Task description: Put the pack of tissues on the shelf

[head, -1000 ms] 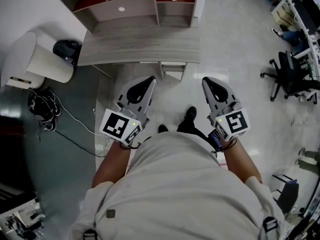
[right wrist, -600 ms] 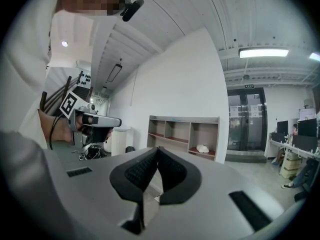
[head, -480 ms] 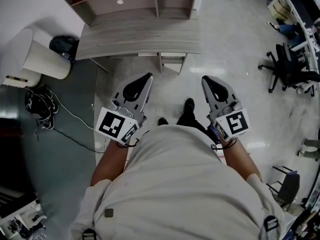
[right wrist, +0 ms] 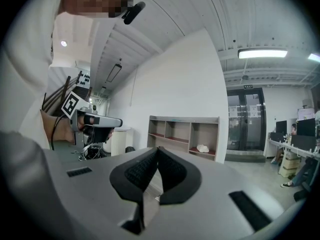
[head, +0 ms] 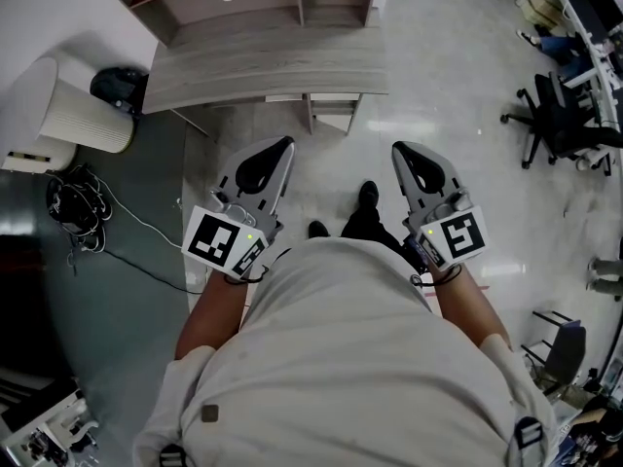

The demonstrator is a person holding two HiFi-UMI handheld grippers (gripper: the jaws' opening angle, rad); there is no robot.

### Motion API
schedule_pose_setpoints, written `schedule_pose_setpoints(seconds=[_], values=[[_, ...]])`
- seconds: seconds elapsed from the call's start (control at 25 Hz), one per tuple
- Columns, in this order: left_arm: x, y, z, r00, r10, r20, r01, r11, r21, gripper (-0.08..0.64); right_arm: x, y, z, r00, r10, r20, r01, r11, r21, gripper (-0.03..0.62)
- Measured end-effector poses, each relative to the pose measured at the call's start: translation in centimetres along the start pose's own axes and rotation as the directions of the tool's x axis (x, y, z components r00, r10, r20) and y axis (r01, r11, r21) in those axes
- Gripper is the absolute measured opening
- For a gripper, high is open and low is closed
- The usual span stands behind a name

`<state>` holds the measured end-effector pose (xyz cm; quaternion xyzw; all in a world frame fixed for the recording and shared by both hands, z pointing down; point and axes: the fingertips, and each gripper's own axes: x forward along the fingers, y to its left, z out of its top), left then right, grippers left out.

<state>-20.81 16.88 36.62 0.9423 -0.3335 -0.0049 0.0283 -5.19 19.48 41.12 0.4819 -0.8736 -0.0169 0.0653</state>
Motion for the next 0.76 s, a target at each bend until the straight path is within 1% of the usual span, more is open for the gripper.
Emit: schedule_pose_setpoints(seconds=[0.4, 0.76], values=[[-0.14, 0.09, -0.34, 0.999, -0.035, -0.001, 0.035, 0.999, -0.006, 0.015, -0.05, 0.82, -0.33, 1.000, -0.018, -0.016, 0.018, 1.000, 0.004, 0.020], [-0.56, 0.83, -1.07, 0.999, -0.035, -0.006, 0.035, 0.999, -0.013, 0.015, 0.53, 0.92, -1.01, 0.999, -0.024, -0.028, 0.025, 1.000, 0.017, 0.020]])
